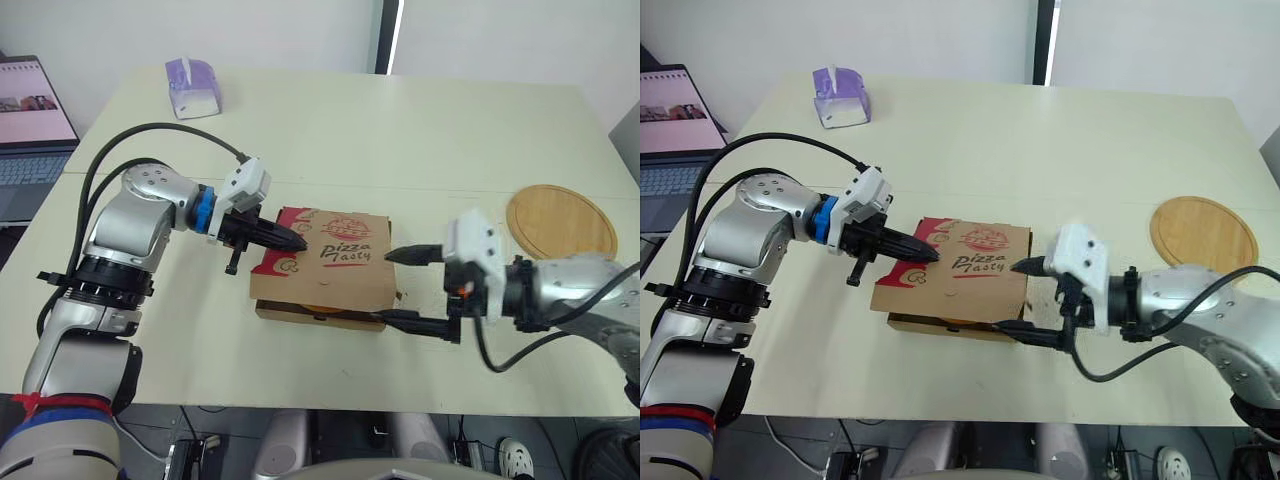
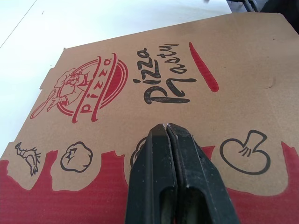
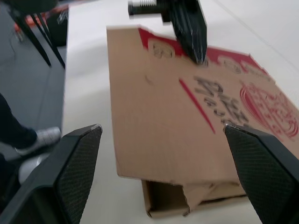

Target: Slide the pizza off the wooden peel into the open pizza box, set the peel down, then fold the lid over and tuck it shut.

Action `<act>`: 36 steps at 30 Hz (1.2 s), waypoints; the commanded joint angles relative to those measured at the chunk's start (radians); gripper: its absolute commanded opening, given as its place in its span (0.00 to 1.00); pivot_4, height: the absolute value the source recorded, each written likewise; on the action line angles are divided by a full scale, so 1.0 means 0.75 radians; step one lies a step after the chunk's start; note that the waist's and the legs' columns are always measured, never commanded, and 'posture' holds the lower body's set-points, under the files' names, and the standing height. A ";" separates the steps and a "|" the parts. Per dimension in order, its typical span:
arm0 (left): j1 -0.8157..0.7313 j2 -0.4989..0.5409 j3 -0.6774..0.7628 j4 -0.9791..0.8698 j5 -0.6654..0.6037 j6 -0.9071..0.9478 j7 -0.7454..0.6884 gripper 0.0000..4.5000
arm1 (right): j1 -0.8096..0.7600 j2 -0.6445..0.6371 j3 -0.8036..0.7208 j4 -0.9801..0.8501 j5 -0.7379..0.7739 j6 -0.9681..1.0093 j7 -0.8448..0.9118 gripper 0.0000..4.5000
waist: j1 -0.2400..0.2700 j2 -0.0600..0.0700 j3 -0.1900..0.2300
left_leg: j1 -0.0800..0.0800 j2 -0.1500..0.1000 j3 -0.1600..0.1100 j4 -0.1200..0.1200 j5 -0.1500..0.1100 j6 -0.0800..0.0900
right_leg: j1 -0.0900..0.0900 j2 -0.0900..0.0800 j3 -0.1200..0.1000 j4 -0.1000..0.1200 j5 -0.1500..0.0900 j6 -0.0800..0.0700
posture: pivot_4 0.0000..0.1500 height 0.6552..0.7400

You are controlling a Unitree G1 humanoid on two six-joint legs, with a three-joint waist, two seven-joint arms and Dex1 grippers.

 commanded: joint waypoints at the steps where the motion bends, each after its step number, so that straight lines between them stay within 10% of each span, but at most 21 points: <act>1: 0.002 -0.003 0.039 -0.066 -0.009 0.007 0.008 0.00 | -0.020 -0.012 0.056 0.005 -0.158 -0.092 0.038 1.00 | 0.000 0.000 0.000 | 0.000 0.000 0.000 0.000 0.000 0.000 | 0.000 0.000 0.000 0.000 0.000 0.000 | 1.00 0.82; 16: 0.033 -0.005 0.045 -0.095 -0.006 -0.017 0.026 0.00 | 0.021 0.054 -0.202 -0.015 0.172 -0.018 0.133 1.00 | 0.001 0.000 0.000 | 0.001 0.000 0.000 0.002 0.000 0.000 | 0.000 0.000 0.000 0.002 0.000 0.000 | 1.00 0.82; 36: 0.028 -0.016 0.047 -0.090 -0.006 -0.015 0.031 0.00 | -0.018 0.067 0.213 0.081 -0.531 -0.286 0.185 1.00 | -0.002 0.000 0.000 | 0.002 0.000 0.001 0.003 0.000 0.000 | 0.000 0.000 0.001 0.004 0.001 -0.001 | 1.00 0.82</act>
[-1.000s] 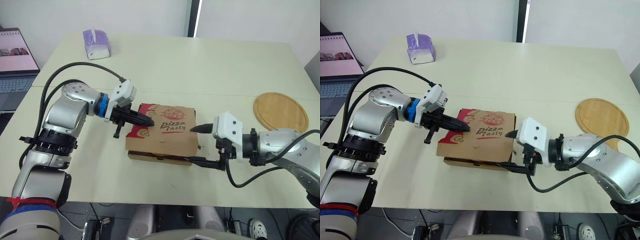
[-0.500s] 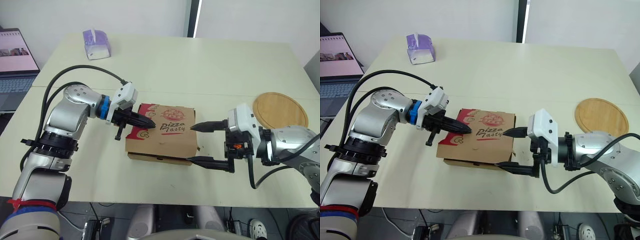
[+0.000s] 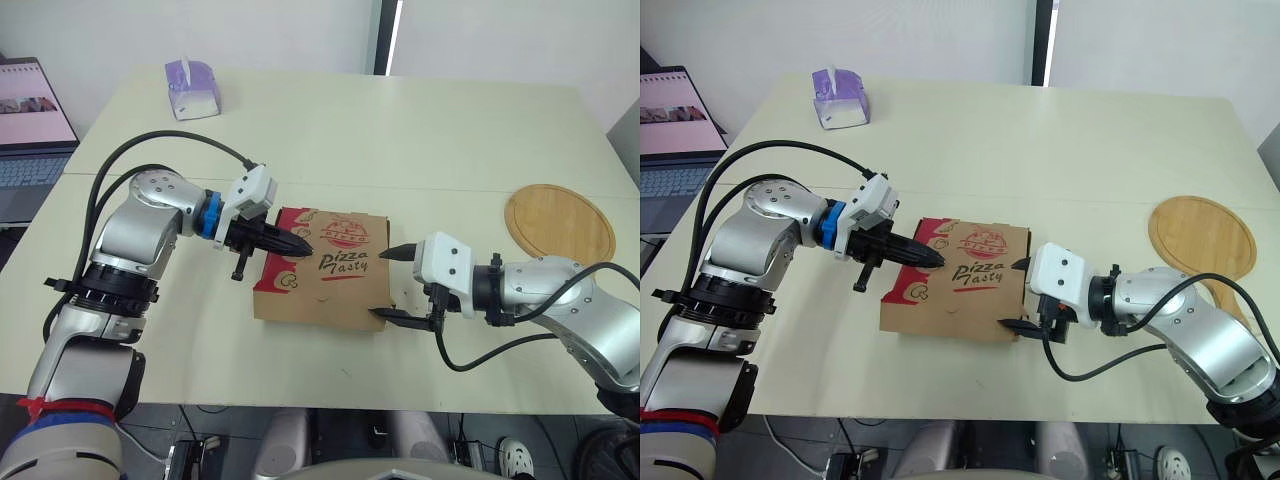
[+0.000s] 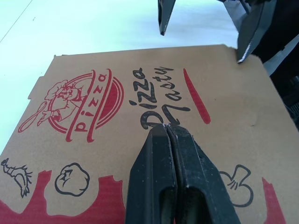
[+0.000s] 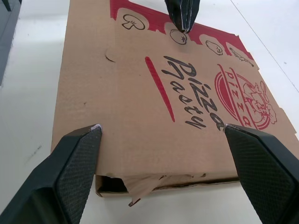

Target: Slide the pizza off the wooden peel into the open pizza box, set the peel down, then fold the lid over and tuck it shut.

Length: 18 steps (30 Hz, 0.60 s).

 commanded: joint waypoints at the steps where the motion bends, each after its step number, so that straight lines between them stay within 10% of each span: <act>1: -0.009 0.005 0.043 -0.033 -0.006 -0.006 0.000 0.00 | -0.020 0.025 -0.020 -0.042 0.028 0.006 0.044 1.00 | 0.000 0.000 0.000 | 0.000 0.000 0.000 0.000 0.000 0.000 | 0.000 0.000 0.000 0.000 0.000 0.000 | 1.00 0.82; 18: 0.081 0.055 0.020 -0.120 0.021 -0.014 -0.064 0.00 | -0.054 0.117 0.098 0.027 -0.332 -0.132 0.020 1.00 | 0.000 0.000 0.000 | 0.000 0.000 0.000 0.004 0.000 0.000 | 0.000 0.000 0.001 0.005 0.000 0.000 | 1.00 0.82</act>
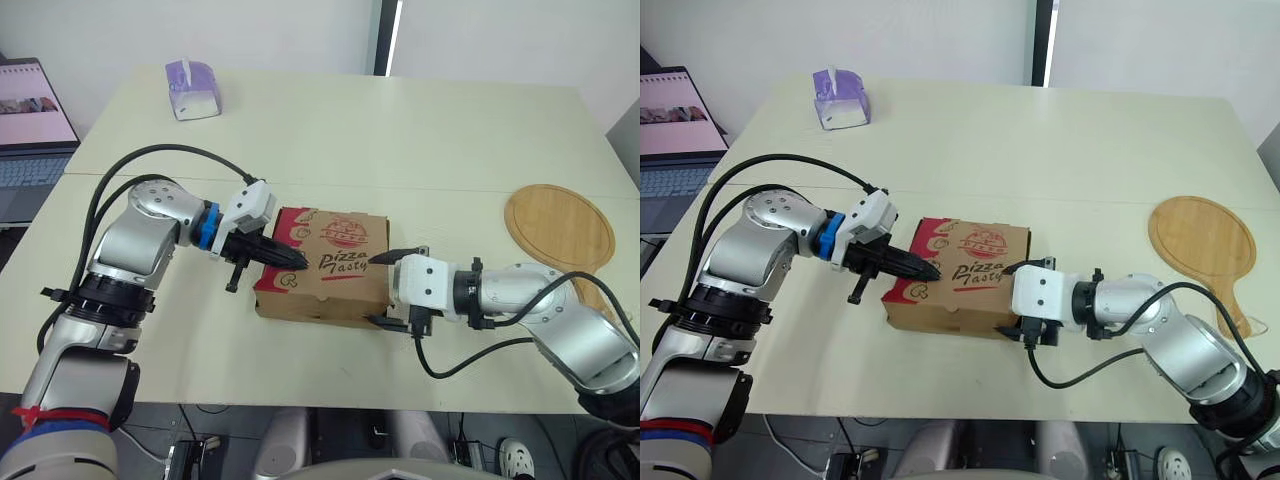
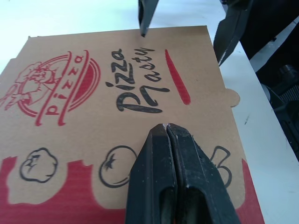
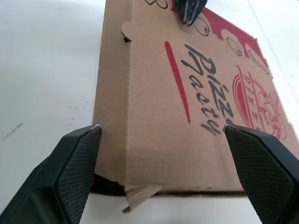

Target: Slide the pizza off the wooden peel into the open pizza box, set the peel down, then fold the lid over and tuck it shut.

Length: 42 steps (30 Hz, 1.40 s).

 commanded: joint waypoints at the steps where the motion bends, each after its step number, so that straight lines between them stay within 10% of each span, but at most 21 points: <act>1: -0.001 0.029 0.024 -0.048 -0.006 -0.008 -0.027 0.00 | -0.044 0.042 -0.055 0.005 -0.024 -0.016 -0.022 1.00 | 0.000 0.000 0.000 | 0.000 0.000 0.000 0.001 0.000 0.000 | 0.000 0.000 0.000 0.001 0.000 0.000 | 1.00 0.82; 18: 0.063 0.046 0.022 -0.076 0.020 -0.042 -0.019 0.00 | 0.042 0.096 -0.043 -0.018 -0.149 -0.031 -0.062 1.00 | 0.000 0.000 0.000 | 0.000 0.000 0.000 0.012 0.000 0.001 | 0.000 0.000 0.001 0.010 0.000 0.000 | 1.00 0.82; 28: 0.050 0.039 0.039 -0.023 0.038 -0.076 0.014 0.00 | 0.114 0.061 -0.571 -0.017 0.405 0.263 0.082 1.00 | 0.002 0.000 0.000 | 0.001 -0.001 -0.001 0.012 -0.001 0.001 | 0.003 0.000 0.001 0.009 0.000 0.000 | 1.00 0.82; 42: 0.053 0.047 0.051 -0.019 0.045 -0.084 0.015 0.00 | 0.193 0.086 -0.303 0.080 0.238 0.105 0.068 0.01 | 0.000 0.000 0.000 | 0.001 0.000 -0.001 0.012 -0.001 0.002 | 0.002 0.001 0.001 0.010 0.000 0.000 | 1.00 0.82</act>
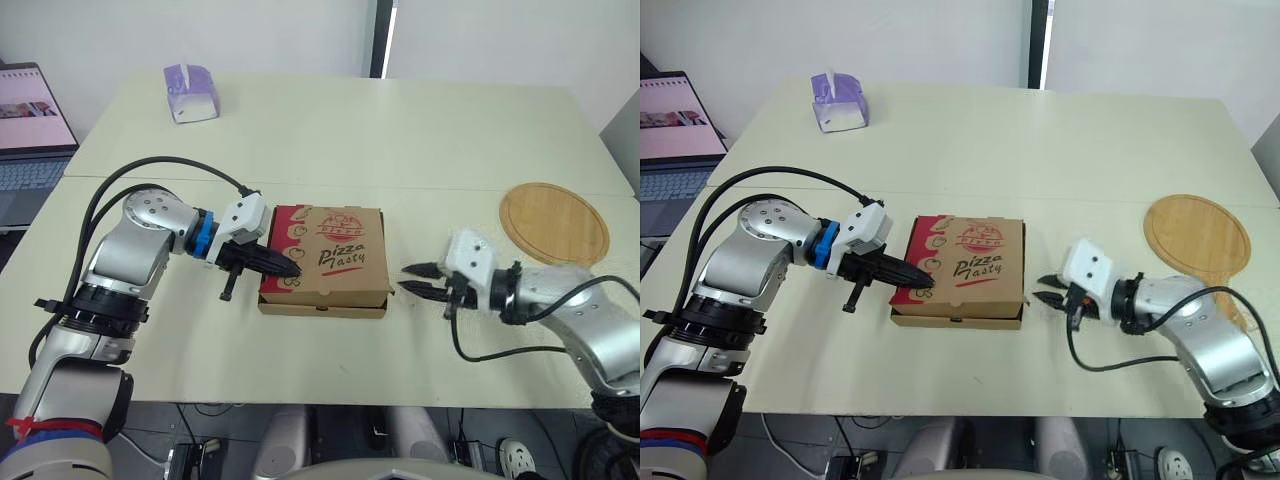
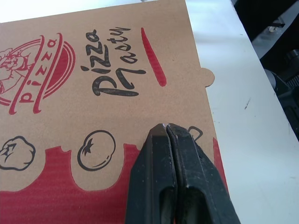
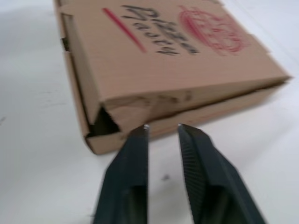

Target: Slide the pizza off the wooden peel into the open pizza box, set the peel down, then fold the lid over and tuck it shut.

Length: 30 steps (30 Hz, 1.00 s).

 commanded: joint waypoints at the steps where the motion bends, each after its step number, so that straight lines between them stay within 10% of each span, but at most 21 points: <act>1: -0.013 0.017 0.033 -0.010 0.001 -0.009 0.007 0.00 | -0.024 0.028 0.028 -0.052 0.024 -0.002 0.004 0.01 | 0.000 0.000 0.000 | 0.000 0.000 0.000 0.000 0.000 0.000 | 0.000 0.000 0.000 0.000 0.000 0.000 | 1.00 0.82; 17: 0.017 0.013 0.040 -0.023 0.004 -0.009 0.030 0.00 | -0.045 -0.008 -0.092 -0.058 0.075 0.004 0.013 0.01 | 0.001 0.000 0.000 | 0.000 0.000 0.000 0.000 0.000 0.000 | 0.000 0.000 0.000 0.000 0.000 0.000 | 1.00 0.82; 30: 0.272 0.067 0.128 -0.118 -0.005 0.044 0.165 0.00 | -0.036 0.085 0.242 0.020 -0.198 -0.122 -0.068 0.01 | 0.000 0.000 0.000 | 0.001 0.000 0.001 0.000 0.000 0.000 | -0.001 0.000 0.001 0.000 0.000 0.000 | 1.00 0.82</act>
